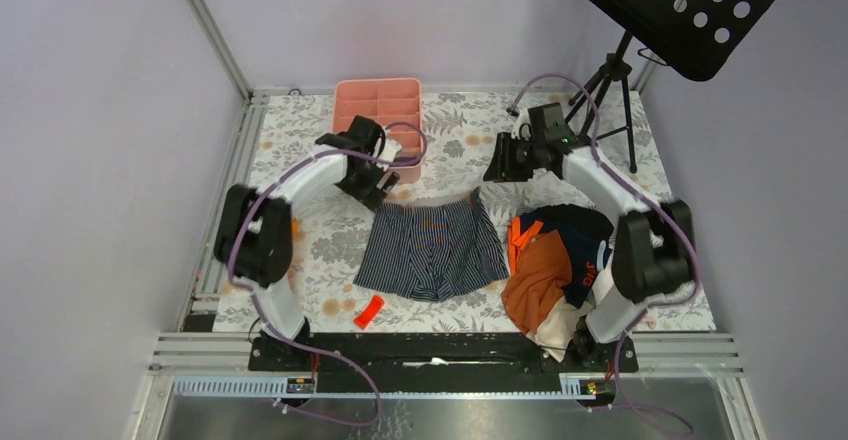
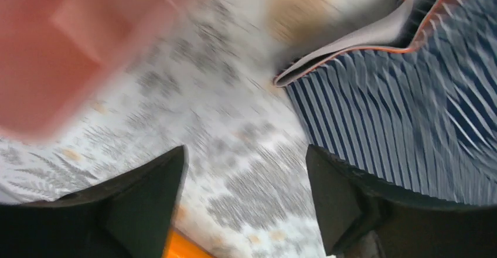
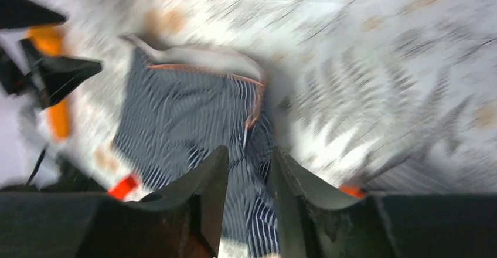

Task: Roll the underwear
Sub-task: Flatten out the underwear at the center of the board.

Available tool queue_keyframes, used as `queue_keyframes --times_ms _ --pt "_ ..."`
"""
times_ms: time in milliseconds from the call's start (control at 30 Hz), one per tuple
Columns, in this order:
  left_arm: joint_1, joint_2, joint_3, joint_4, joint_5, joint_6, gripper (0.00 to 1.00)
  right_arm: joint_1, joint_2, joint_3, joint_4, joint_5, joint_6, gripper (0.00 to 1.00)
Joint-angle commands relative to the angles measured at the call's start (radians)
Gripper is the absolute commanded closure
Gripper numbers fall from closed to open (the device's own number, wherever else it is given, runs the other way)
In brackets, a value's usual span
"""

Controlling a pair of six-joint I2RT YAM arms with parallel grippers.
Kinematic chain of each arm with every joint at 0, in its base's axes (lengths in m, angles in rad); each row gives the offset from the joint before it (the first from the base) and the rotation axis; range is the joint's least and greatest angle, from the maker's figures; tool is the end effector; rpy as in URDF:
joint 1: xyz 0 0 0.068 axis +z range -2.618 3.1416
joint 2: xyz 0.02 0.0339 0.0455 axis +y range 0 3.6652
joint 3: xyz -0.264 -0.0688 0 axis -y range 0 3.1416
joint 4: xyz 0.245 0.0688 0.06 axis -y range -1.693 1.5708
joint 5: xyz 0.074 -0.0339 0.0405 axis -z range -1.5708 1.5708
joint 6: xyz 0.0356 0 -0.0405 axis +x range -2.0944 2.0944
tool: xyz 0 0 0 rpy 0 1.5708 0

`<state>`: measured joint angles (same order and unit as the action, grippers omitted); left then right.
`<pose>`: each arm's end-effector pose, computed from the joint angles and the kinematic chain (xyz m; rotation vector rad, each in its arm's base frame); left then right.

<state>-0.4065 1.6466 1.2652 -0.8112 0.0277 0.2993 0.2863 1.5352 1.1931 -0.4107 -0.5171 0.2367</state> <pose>0.3029 -0.1315 0.2394 0.9624 2.5918 -0.0666 0.3194 0.1124 0.2799 -0.3265 2.3347 0.8608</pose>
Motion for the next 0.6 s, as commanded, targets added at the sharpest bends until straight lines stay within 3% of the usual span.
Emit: queue_keyframes --times_ms 0,100,233,300,467,500,567 --pt "0.071 0.159 0.183 0.173 -0.203 -0.182 0.12 -0.061 0.189 0.194 0.122 0.315 0.06 0.56" --pt "0.071 0.112 0.161 0.186 -0.115 -0.183 0.12 -0.068 0.19 0.211 0.09 0.296 0.001 0.53" --pt "0.072 0.009 0.043 0.187 0.079 -0.178 0.12 -0.068 0.1 0.065 0.123 0.185 -0.034 0.52" --pt "0.071 -0.026 -0.017 0.185 0.16 -0.161 0.03 -0.068 0.068 -0.012 0.128 0.131 -0.034 0.56" --pt "0.065 -0.026 -0.074 0.2 0.336 -0.117 0.01 -0.062 0.068 -0.117 0.135 0.003 -0.02 0.7" --pt "0.059 -0.016 -0.075 0.207 0.354 -0.11 0.03 -0.06 0.074 -0.125 0.14 0.005 -0.012 0.74" --pt "0.051 0.016 -0.063 0.21 0.379 -0.097 0.18 -0.061 0.096 -0.132 0.153 0.011 0.008 0.83"
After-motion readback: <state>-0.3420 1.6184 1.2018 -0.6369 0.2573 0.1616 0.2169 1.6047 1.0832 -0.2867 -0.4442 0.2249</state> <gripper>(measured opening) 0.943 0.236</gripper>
